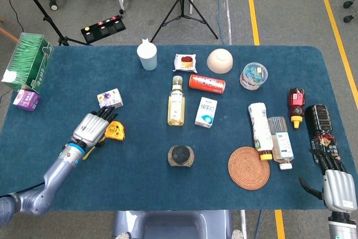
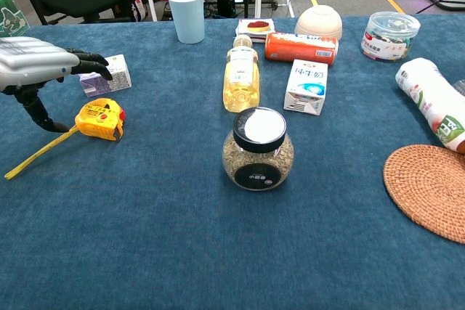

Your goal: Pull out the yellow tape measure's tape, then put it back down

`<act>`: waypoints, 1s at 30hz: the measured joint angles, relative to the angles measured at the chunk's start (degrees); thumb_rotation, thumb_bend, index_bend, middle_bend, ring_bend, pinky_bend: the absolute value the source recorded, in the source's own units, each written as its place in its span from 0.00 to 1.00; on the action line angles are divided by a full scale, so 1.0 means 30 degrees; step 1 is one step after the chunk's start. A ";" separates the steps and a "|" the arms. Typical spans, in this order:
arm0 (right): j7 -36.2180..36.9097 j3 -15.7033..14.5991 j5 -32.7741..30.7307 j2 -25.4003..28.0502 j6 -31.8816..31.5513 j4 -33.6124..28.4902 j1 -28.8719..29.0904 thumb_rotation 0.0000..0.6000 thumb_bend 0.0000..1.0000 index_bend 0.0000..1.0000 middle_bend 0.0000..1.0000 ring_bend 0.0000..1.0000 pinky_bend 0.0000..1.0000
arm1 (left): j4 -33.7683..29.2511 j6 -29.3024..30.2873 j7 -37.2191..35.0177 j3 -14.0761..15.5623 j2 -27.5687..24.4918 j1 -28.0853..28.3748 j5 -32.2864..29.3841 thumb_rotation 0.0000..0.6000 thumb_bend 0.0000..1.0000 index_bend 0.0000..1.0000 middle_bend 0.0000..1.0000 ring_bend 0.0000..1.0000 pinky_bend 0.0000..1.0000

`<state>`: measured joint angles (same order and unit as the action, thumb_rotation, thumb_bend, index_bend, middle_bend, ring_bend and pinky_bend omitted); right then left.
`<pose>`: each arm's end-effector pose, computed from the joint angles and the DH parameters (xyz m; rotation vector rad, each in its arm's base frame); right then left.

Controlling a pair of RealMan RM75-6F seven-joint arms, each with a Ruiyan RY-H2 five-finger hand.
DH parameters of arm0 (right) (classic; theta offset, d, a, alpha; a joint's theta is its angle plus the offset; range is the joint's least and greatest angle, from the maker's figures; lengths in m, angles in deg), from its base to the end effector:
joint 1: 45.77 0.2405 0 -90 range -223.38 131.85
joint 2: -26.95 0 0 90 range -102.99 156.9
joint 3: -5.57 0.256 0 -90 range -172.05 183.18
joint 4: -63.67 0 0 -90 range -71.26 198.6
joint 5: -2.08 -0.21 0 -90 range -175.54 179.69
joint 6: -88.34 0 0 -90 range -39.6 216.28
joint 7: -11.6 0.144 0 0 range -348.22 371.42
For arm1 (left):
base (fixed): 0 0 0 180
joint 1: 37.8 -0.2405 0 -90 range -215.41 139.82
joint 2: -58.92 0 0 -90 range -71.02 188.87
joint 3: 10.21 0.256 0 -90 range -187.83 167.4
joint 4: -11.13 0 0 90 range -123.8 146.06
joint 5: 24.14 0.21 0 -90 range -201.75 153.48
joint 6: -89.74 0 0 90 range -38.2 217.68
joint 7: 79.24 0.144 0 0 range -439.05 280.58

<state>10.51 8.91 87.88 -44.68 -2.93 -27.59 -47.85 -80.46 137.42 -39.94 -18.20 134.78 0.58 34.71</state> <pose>-0.3166 -0.1440 0.1349 1.2129 -0.9594 0.9456 -0.2034 0.3309 0.0306 -1.9903 -0.7089 -0.4970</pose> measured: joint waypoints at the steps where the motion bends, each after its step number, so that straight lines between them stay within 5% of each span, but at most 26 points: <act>1: -0.0263 0.0025 -0.0023 -0.0004 -0.0015 -0.0107 -0.0004 0.97 0.25 0.19 0.22 0.20 0.24 | 0.0145 -0.0052 0.0020 0.0026 0.0132 0.0104 -0.0073 1.00 0.19 0.14 0.04 0.05 0.27; 20: -0.1230 0.0161 -0.0449 0.0107 -0.0134 -0.0707 -0.0237 0.97 0.25 0.19 0.22 0.20 0.24 | 0.2851 -0.0747 -0.1242 0.0503 0.2122 0.1440 -0.0821 1.00 0.21 0.24 0.13 0.13 0.32; 30: -0.1486 0.0259 -0.0686 0.0158 -0.0311 -0.0908 -0.0400 0.97 0.25 0.19 0.22 0.20 0.24 | 0.3799 -0.0762 -0.2932 0.0478 0.2816 0.1663 -0.0008 1.00 0.28 0.55 0.42 0.41 0.63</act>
<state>6.06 9.69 85.82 -44.21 -3.86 -30.31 -49.05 -69.06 135.14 -48.73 -16.77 143.23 5.57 34.69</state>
